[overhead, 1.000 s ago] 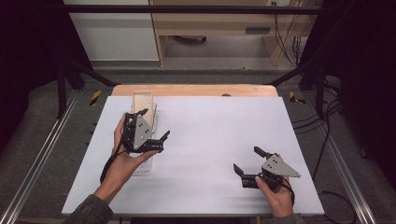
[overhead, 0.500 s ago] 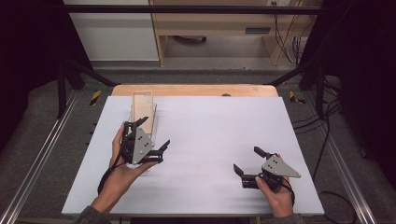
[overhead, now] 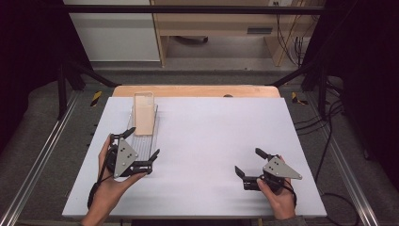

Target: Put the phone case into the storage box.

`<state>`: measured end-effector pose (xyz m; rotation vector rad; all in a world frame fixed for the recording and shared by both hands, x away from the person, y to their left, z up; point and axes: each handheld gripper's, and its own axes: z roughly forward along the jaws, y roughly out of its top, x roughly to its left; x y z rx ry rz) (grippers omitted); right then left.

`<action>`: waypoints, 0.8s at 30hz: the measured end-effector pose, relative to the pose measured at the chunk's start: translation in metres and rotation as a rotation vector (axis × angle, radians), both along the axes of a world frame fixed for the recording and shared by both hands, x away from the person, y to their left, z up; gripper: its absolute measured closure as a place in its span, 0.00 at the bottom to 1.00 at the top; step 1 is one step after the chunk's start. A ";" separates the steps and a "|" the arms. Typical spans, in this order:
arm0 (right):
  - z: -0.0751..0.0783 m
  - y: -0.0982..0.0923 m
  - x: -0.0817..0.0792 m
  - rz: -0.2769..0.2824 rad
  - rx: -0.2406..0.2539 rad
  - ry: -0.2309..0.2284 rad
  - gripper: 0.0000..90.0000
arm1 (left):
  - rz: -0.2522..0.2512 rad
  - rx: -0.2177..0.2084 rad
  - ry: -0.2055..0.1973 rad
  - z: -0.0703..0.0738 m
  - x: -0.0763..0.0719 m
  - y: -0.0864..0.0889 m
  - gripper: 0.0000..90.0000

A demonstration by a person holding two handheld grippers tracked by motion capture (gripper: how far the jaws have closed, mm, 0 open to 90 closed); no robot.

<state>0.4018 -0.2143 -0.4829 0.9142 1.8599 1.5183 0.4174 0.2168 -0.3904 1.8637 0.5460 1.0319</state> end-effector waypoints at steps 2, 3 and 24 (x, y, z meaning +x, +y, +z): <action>0.000 0.000 0.000 0.001 -0.001 0.000 0.03 | 0.003 -0.026 0.008 -0.001 -0.002 0.003 0.03; 0.000 0.000 0.000 0.000 0.000 0.000 0.03 | 0.003 -0.042 0.013 -0.002 -0.003 0.005 0.03; 0.001 0.000 -0.001 0.002 -0.001 -0.003 0.03 | 0.090 -0.314 0.016 -0.005 -0.018 0.061 0.02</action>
